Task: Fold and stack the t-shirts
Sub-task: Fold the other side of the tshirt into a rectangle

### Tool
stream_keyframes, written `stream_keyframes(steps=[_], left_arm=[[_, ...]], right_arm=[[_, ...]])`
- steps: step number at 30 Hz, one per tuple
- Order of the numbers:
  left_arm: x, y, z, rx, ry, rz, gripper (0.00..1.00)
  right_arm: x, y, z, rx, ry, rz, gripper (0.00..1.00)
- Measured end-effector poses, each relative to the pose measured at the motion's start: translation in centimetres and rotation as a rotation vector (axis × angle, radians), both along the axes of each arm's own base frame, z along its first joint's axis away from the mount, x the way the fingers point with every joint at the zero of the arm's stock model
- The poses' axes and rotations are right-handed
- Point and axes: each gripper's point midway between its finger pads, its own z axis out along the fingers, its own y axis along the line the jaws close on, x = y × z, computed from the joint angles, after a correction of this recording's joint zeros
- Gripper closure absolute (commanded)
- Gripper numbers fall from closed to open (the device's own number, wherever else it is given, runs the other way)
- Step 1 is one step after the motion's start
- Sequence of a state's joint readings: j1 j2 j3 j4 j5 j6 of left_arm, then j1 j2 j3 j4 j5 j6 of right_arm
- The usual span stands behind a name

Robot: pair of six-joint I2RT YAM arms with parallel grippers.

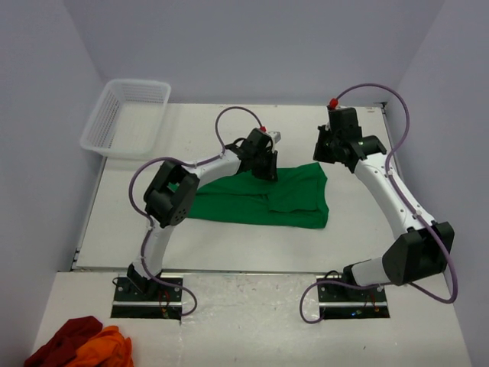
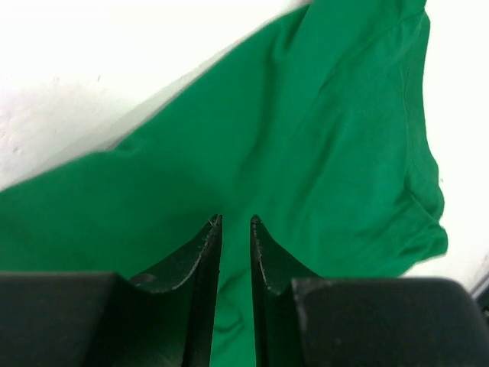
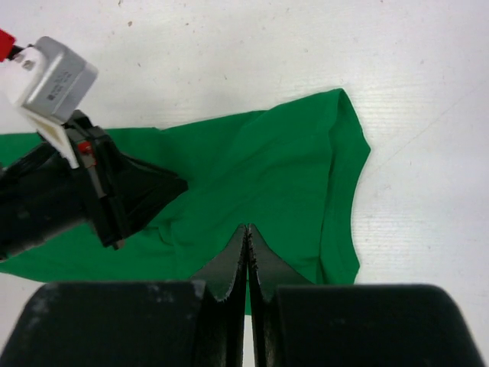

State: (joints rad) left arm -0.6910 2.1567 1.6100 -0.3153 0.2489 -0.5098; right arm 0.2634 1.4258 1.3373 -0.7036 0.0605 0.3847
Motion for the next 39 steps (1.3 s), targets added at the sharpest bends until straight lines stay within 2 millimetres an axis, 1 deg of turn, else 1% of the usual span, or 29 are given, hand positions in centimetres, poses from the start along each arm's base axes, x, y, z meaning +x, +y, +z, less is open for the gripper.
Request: stream_keyframes(steps=[3, 6, 11, 13, 17, 22, 25, 26, 29, 31, 32, 34, 36, 37, 39], left_arm=[[0.5, -1.1, -0.9, 0.024, -0.002, 0.002, 0.77], [0.8, -1.9, -2.6, 0.058, 0.010, 0.007, 0.77], [1.9, -3.6, -2.9, 0.049, 0.012, 0.020, 0.77], [2.3, -4.4, -2.9, 0.042, 0.008, 0.017, 0.77], [2.9, -6.7, -2.8, 0.014, -0.007, 0.006, 0.76], [3.0, -9.4, -2.7, -0.025, -0.024, -0.027, 0.75], [2.9, -10.3, -2.6, -0.039, -0.030, -0.038, 0.74], [2.9, -10.3, -2.5, -0.040, -0.031, -0.039, 0.74], [3.0, -10.3, -2.4, -0.037, -0.037, -0.035, 0.67], [3.0, -9.7, -2.2, -0.017, -0.050, -0.019, 0.59], [2.9, -9.2, -2.1, 0.002, -0.057, -0.011, 0.57], [2.4, -7.7, -1.7, 0.055, -0.061, 0.015, 0.53], [2.2, -6.2, -1.1, 0.102, -0.070, 0.042, 0.51], [2.1, -5.3, -0.5, 0.122, -0.077, 0.058, 0.47], [2.2, -3.6, 1.2, 0.150, -0.100, 0.084, 0.43]], right_arm=[[-0.4, -0.1, 0.6, 0.007, -0.019, -0.002, 1.00], [-1.0, -0.2, 1.8, 0.019, -0.052, -0.006, 1.00], [-1.7, -0.4, 4.0, 0.041, -0.119, -0.009, 1.00], [-1.9, -0.5, 4.5, 0.049, -0.137, -0.012, 1.00], [-2.0, -0.5, 4.7, 0.054, -0.146, -0.015, 1.00], [-2.1, -0.5, 4.1, 0.054, -0.132, -0.020, 1.00], [-2.2, -0.5, 3.3, 0.050, -0.120, -0.021, 1.00], [-2.2, -0.6, 3.0, 0.048, -0.114, -0.021, 1.00], [-2.1, -0.6, 2.4, 0.042, -0.097, -0.022, 1.00], [-1.9, -0.5, 1.9, 0.040, -0.089, -0.022, 1.00], [-1.9, -0.5, 1.7, 0.039, -0.084, -0.022, 1.00], [-1.8, -0.5, 1.2, 0.035, -0.072, -0.022, 1.00], [-1.6, -0.4, 0.9, 0.033, -0.063, -0.022, 1.00], [-1.5, -0.4, 0.7, 0.031, -0.057, -0.022, 1.00], [-1.3, -0.3, 0.5, 0.029, -0.050, -0.022, 1.00]])
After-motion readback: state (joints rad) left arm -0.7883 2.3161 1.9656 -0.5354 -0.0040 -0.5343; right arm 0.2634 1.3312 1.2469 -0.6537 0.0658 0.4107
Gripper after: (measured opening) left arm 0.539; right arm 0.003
